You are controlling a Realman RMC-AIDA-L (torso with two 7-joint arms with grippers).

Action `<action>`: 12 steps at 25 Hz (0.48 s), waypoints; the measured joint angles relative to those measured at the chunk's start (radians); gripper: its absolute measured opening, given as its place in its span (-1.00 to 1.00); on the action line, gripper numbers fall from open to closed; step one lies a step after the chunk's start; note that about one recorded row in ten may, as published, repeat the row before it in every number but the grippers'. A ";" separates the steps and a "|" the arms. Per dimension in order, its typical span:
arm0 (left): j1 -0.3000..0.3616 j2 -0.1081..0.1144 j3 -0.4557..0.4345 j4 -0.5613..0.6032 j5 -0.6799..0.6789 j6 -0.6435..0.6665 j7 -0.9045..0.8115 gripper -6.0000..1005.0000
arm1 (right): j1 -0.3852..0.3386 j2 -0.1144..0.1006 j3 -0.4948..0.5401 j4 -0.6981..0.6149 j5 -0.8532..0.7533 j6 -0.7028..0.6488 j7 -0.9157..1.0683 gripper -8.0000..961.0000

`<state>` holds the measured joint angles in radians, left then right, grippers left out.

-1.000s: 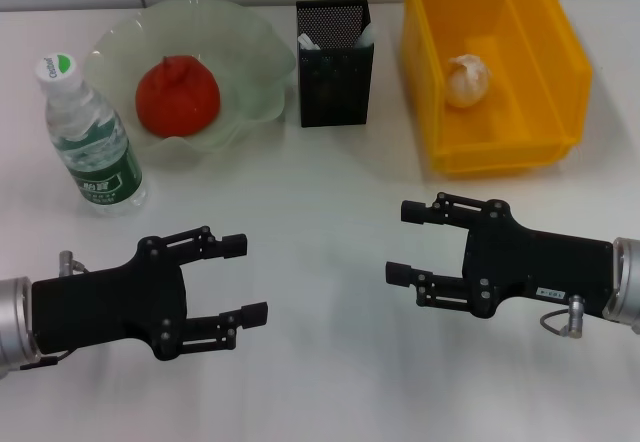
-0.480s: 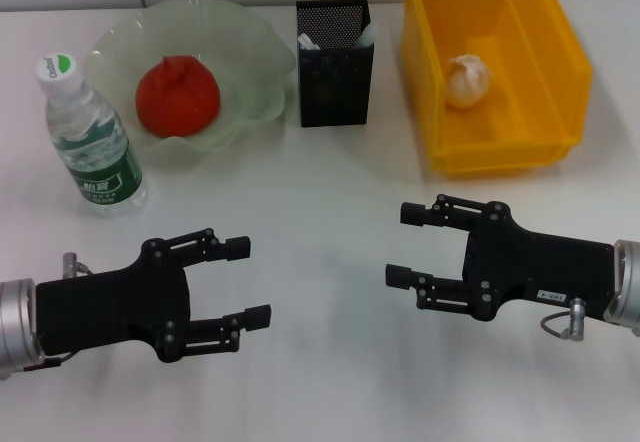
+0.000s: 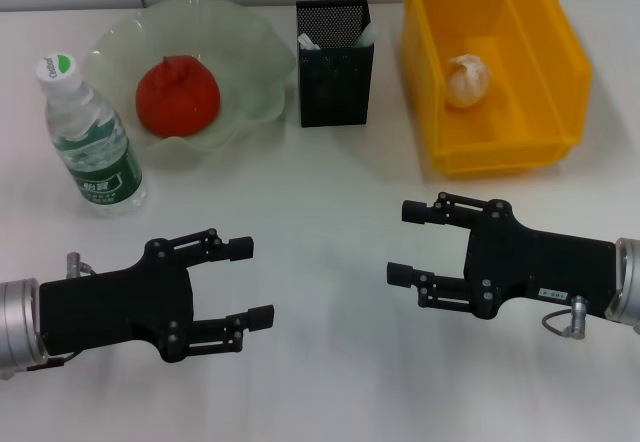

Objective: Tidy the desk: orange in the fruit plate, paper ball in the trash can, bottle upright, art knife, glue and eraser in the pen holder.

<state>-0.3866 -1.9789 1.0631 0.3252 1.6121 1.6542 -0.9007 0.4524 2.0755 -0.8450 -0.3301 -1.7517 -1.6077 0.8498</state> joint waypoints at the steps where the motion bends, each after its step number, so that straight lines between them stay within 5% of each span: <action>1: 0.000 0.000 0.000 0.000 0.000 0.000 0.000 0.58 | 0.000 0.000 0.000 0.000 0.000 0.000 0.000 0.50; 12: 0.000 0.000 -0.001 0.000 0.000 -0.001 -0.002 0.58 | 0.000 0.000 0.000 0.000 0.000 -0.001 0.000 0.50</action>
